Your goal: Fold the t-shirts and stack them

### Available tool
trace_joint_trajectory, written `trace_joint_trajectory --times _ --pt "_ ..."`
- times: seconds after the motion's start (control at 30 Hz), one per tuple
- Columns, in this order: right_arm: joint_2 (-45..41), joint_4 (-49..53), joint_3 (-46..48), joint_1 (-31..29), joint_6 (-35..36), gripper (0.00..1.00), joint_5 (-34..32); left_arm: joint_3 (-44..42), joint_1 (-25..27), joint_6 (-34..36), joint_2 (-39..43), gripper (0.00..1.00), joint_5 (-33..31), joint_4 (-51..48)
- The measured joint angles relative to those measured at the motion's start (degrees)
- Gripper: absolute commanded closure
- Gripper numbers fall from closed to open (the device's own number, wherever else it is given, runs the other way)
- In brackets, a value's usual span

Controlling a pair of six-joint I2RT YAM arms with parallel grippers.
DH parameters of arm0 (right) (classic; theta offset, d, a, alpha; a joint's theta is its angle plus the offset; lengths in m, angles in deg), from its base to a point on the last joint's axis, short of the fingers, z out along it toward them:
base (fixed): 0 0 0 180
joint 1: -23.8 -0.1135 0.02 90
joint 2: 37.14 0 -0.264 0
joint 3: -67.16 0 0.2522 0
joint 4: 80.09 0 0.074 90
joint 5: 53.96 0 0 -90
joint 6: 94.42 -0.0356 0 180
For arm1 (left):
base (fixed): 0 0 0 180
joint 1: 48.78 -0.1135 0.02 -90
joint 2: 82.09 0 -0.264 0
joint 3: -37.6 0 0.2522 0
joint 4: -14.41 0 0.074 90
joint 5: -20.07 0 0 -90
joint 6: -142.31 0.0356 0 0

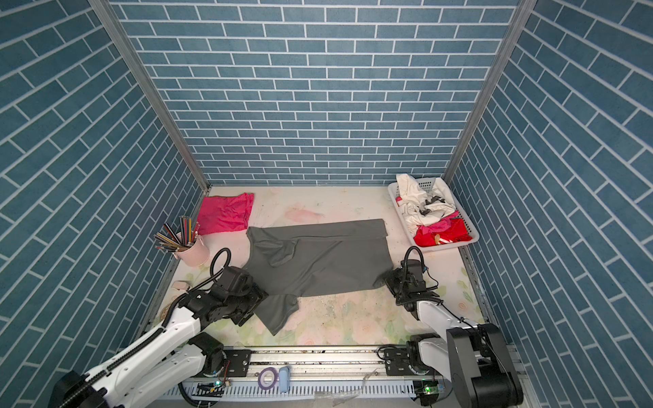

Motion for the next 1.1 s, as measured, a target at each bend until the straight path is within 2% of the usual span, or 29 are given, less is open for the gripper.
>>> trace_joint_trajectory --times 0.23,0.3,0.47,0.53,0.83,1.1 --pt "0.42 -0.76 0.00 0.00 0.20 1.00 1.05 -3.13 0.00 -4.42 1.03 0.33 1.90 -0.28" --pt "0.02 -0.55 0.00 0.00 0.20 1.00 1.05 -3.19 0.00 -5.01 0.96 0.44 2.10 -0.31" --pt "-0.72 -0.33 0.00 0.00 0.17 1.00 1.05 -5.11 0.00 -6.23 1.07 0.86 2.45 1.60" --pt "-0.83 -0.13 0.00 0.00 0.20 1.00 1.03 -6.14 0.00 -6.67 1.33 0.98 2.60 3.02" --pt "-1.88 1.55 -0.15 0.00 1.22 1.00 0.76 -6.88 0.00 -6.69 3.02 1.00 1.18 4.94" --pt "-3.72 5.49 -3.91 0.00 5.53 1.00 -0.28 3.17 0.00 -3.96 0.72 1.00 -2.21 4.24"
